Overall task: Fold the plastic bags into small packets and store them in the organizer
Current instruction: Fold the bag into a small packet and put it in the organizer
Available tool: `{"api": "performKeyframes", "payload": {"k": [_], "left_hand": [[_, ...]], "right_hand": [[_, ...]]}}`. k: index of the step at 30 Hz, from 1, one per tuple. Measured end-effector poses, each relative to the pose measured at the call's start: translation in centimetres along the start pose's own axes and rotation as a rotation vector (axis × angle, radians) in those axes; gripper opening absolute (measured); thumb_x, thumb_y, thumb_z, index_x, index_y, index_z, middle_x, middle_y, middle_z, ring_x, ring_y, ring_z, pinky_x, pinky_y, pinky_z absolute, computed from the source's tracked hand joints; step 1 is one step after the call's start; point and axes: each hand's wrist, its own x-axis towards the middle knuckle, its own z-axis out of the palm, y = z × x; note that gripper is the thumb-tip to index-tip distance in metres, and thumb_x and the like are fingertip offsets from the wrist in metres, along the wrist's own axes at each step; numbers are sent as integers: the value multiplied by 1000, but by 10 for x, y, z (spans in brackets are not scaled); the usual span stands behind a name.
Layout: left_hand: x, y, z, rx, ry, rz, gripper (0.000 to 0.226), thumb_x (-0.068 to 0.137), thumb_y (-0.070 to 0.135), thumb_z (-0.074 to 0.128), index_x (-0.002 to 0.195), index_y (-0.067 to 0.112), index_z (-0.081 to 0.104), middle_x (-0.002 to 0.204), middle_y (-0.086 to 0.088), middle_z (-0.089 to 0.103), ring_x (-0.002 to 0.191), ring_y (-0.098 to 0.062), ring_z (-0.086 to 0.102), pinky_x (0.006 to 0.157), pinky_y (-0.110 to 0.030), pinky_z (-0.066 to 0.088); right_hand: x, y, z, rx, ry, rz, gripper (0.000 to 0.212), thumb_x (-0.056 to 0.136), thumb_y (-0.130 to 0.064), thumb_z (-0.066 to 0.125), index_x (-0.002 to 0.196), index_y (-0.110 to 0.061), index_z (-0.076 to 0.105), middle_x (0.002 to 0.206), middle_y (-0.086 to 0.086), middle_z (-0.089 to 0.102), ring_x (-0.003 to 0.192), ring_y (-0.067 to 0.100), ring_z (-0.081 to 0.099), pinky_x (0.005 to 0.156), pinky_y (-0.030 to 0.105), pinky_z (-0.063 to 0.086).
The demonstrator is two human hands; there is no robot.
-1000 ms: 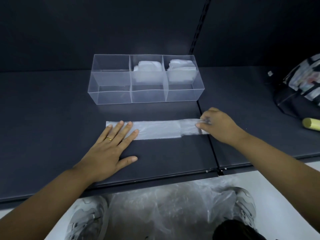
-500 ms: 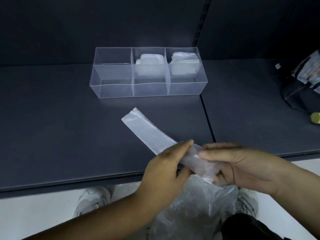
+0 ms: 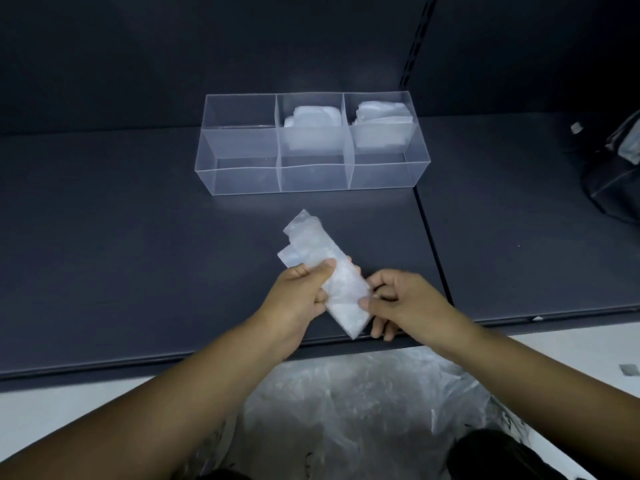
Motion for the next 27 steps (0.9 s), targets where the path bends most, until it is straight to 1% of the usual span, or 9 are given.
{"api": "performKeyframes", "payload": {"k": [6, 10, 13, 15, 16, 19, 21, 24, 27], "left_hand": [[35, 20, -23, 80, 282, 34, 21, 96, 17, 55, 107, 4, 67, 101, -10, 70, 84, -16, 67, 64, -20, 56], [44, 30, -37, 192, 391, 189, 22, 97, 10, 51, 111, 4, 67, 97, -9, 71, 78, -13, 67, 65, -17, 56], [27, 21, -42, 597, 476, 630, 23, 96, 5, 51, 113, 8, 66, 107, -4, 68, 97, -13, 65, 86, -15, 49], [7, 1, -38, 994, 315, 978, 26, 94, 10, 52, 116, 8, 65, 118, -4, 63, 111, -15, 56, 99, -22, 41], [-3, -12, -34, 1139, 171, 1034, 31, 92, 19, 53, 120, 8, 63, 124, -5, 61, 116, -16, 52, 102, -25, 38], [-26, -48, -25, 1464, -111, 975, 66, 84, 52, 60, 132, 7, 54, 136, -6, 54, 128, -17, 45, 107, -28, 35], [-28, -56, -24, 1526, -111, 956, 72, 77, 51, 71, 130, 4, 57, 133, -7, 57, 126, -20, 52, 105, -32, 41], [-26, -47, -21, 1369, -20, 954, 48, 80, 29, 75, 121, 8, 65, 119, -3, 67, 107, -20, 65, 91, -30, 52], [-27, -36, -19, 1210, 32, 847, 30, 87, 19, 62, 116, 20, 69, 83, 9, 70, 72, -15, 63, 62, -25, 49]], "right_hand": [[-5, 3, 3, -74, 41, 14, 8, 89, -6, 62, 95, -9, 57, 68, 4, 70, 54, 19, 66, 47, 25, 50], [-9, 3, -1, -65, 22, 45, 11, 88, -7, 64, 96, -11, 57, 72, 6, 71, 59, 21, 69, 50, 25, 51], [-10, 1, -2, -61, 3, 53, 13, 88, -7, 65, 96, -11, 58, 73, 7, 72, 61, 21, 69, 52, 25, 52], [-10, -1, -3, -48, -7, 62, 14, 87, -7, 66, 98, -11, 58, 75, 7, 72, 62, 21, 70, 53, 24, 52], [-11, -1, -3, -36, -9, 66, 15, 87, -7, 67, 98, -10, 58, 76, 8, 72, 62, 21, 70, 54, 25, 53], [-13, -3, -6, -6, -44, 93, 18, 88, -10, 68, 103, -11, 59, 79, 8, 73, 67, 20, 70, 60, 26, 55], [-18, -5, -8, 75, -91, 142, 21, 89, -15, 67, 108, -11, 60, 78, 6, 73, 71, 20, 71, 62, 24, 55], [-26, -15, -10, 250, -146, 172, 20, 89, -17, 65, 109, -12, 63, 78, 7, 73, 71, 21, 72, 57, 22, 53], [-25, -25, -15, 94, -18, -5, 22, 87, -15, 67, 108, -20, 62, 94, 0, 73, 65, 17, 69, 55, 20, 52]]}}
